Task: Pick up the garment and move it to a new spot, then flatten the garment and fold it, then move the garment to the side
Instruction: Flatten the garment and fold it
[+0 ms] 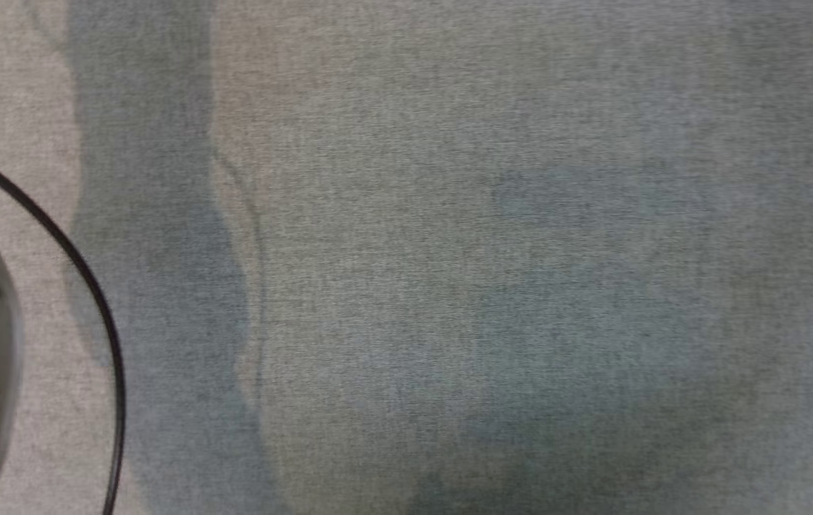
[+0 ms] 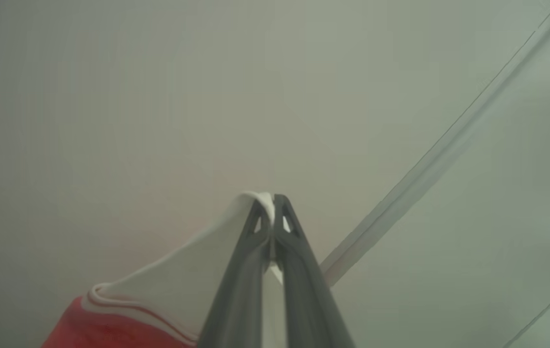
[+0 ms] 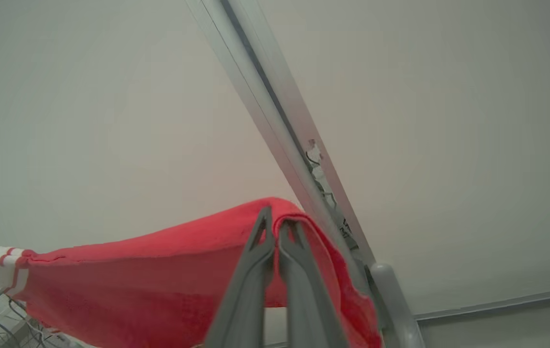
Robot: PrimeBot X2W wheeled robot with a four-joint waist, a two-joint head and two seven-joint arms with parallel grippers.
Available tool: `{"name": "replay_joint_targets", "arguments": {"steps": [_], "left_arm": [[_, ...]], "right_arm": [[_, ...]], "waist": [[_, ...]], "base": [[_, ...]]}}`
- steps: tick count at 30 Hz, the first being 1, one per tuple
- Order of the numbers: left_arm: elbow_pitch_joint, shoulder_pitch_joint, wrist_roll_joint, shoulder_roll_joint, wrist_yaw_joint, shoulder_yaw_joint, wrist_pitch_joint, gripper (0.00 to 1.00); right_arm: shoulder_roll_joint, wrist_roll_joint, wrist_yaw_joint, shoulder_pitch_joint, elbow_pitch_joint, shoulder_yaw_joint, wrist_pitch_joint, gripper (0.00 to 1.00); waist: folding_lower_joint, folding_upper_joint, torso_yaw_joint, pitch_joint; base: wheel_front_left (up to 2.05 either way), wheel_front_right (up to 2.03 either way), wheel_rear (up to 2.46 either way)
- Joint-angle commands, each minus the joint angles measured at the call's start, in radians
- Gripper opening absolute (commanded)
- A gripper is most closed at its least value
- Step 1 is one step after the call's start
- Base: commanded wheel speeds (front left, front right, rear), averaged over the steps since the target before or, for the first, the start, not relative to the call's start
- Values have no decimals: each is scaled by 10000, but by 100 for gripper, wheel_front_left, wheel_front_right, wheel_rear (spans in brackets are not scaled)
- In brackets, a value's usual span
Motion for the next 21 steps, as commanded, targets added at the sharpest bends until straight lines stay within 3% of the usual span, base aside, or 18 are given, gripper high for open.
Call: {"name": "replay_joint_targets", "arguments": {"steps": [1,7,12,21], "left_arm": [[193,329,10,127,-141,-65,33,0],[827,2067,355,343,-593,-801,9,0],[452,3463,601,608,-662,-1784,-27,0],[-154,5809,1477,1997,-652,-3869,-102,0]], "right_arm": [[-132,175,-1,348,121,219,-108,0],[-448,1141,-1,1778,543,1204,-169,0],[-728,1933,-1,2767,627,1816,-274,0],[-898,2723,-1,4011,1096,2883,-165,0]], "waist": [[-1,0,144,48],[-1,0,354,-319],[-1,0,454,-908],[-1,0,483,-2121]], "base": [[0,0,0],[0,0,0],[0,0,0],[0,0,0]]}}
